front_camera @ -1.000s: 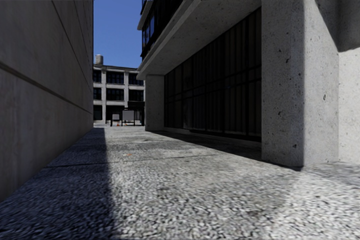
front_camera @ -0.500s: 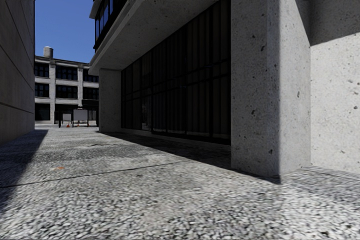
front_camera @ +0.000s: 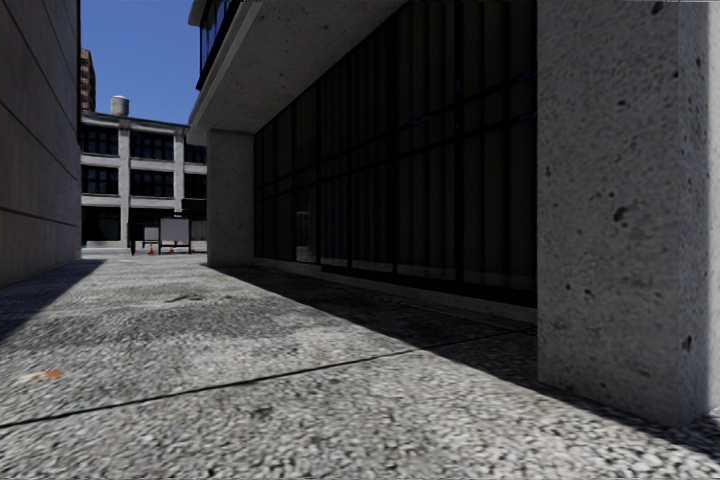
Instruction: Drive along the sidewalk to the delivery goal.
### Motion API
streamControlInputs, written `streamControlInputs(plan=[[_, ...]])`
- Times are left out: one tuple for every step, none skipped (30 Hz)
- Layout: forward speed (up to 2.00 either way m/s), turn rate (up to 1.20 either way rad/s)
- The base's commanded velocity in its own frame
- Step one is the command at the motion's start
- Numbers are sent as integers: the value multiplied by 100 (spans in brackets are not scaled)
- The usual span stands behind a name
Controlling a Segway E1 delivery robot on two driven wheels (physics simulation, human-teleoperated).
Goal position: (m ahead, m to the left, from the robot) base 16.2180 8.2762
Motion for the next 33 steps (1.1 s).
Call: streamControlInputs(plan=[[200,0],[200,0],[200,0],[200,0],[200,0],[200,0],[200,0],[200,0],[200,0],[200,0],[200,0],[200,0],[200,0],[200,0],[200,0],[200,0],[200,0],[200,0],[200,0],[200,0],[200,0],[200,0],[200,0],[200,0],[200,0],[200,0],[200,18],[200,66],[200,91],[200,91],[200,105],[200,111],[200,114]])
